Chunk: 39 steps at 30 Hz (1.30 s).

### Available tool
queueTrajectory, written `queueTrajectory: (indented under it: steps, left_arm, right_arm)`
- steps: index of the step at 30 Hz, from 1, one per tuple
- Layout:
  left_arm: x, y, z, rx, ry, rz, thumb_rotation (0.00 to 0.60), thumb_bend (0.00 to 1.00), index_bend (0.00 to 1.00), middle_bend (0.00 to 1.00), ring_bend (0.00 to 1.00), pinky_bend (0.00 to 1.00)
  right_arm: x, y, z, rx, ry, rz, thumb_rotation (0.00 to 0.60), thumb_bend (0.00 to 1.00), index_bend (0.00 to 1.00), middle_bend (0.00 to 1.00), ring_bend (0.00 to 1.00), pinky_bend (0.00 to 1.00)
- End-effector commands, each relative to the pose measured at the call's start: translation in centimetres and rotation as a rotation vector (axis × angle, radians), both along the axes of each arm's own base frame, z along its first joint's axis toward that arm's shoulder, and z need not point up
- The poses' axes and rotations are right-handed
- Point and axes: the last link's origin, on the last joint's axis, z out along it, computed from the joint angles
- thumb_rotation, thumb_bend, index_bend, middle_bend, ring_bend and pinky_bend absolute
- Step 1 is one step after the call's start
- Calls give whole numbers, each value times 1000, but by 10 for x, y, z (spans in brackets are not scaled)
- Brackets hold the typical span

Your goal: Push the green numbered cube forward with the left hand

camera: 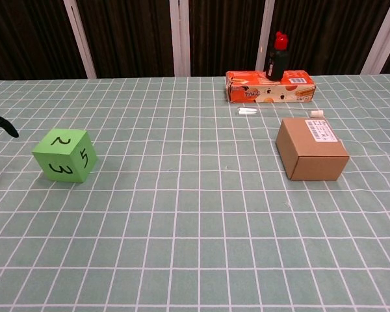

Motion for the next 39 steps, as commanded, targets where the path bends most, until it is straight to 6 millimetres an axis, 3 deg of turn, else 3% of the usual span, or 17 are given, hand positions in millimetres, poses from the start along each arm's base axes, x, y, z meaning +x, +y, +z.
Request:
queueTrajectory:
  steps: [1,15,27,39]
  left_arm:
    - [3,-2,-9,-22,11,-7,600,776,149,740,551,661]
    - [17,-8,-34,-58,-7,-19,600,772,149,738,551,661]
    - [22,-15,-44,-91,-17,-28,600,770,150,735,551,661]
    - [47,-37,-60,-188,-58,-79,600,765,152,734,551,666]
  right_arm:
    - [1,-1,0,-8,-9,35,600,44,65,0,0,0]
    - [4,4,3,1,14,94,600,45,65,0,0,0]
    - [4,5,6,-21,4,80,600,45,65,0,0,0]
    - [2,5,9,-32,-5,50,600,45,65,0,0,0]
